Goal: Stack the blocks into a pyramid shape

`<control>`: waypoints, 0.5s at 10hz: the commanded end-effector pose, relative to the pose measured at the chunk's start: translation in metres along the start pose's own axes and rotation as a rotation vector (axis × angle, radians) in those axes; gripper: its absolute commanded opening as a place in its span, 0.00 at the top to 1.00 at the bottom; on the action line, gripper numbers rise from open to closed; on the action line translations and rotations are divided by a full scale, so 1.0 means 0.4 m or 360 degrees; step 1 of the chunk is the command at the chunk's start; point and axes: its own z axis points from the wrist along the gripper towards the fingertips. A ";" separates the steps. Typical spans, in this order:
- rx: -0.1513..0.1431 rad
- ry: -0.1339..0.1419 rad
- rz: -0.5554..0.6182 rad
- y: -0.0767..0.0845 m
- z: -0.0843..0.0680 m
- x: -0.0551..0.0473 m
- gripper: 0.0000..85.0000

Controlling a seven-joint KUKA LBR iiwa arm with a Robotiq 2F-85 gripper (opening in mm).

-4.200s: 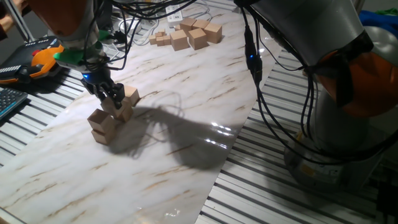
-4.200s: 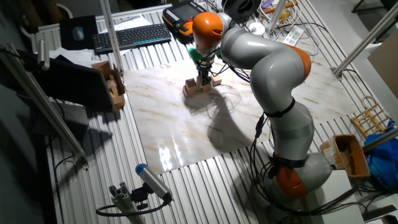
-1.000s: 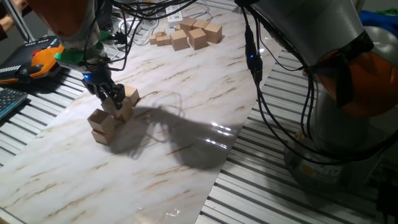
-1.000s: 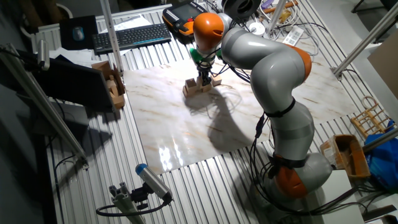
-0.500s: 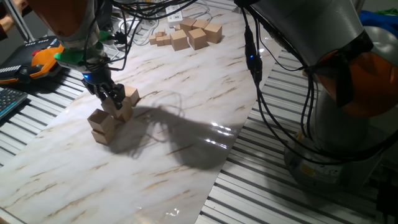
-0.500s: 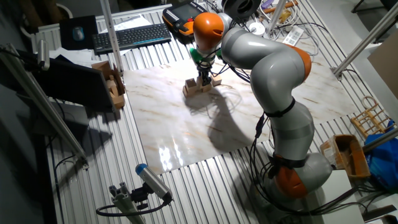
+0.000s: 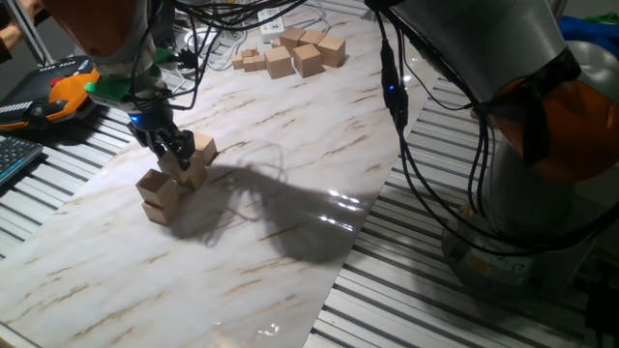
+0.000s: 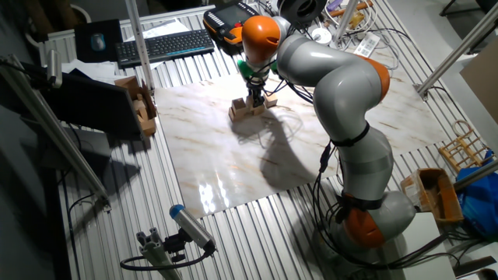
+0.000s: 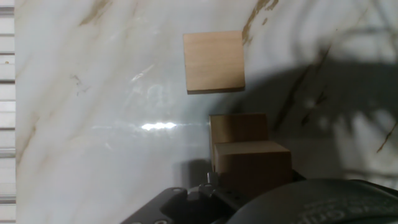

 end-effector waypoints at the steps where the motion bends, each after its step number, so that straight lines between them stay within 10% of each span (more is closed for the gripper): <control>1: -0.0004 0.0000 -0.0003 0.000 -0.001 0.001 0.40; 3: -0.0011 0.0000 -0.0005 0.000 0.000 0.001 0.40; 4: -0.0011 0.0003 -0.0005 0.000 0.000 0.001 0.20; 5: -0.0014 0.0000 -0.0003 0.000 0.001 0.000 0.20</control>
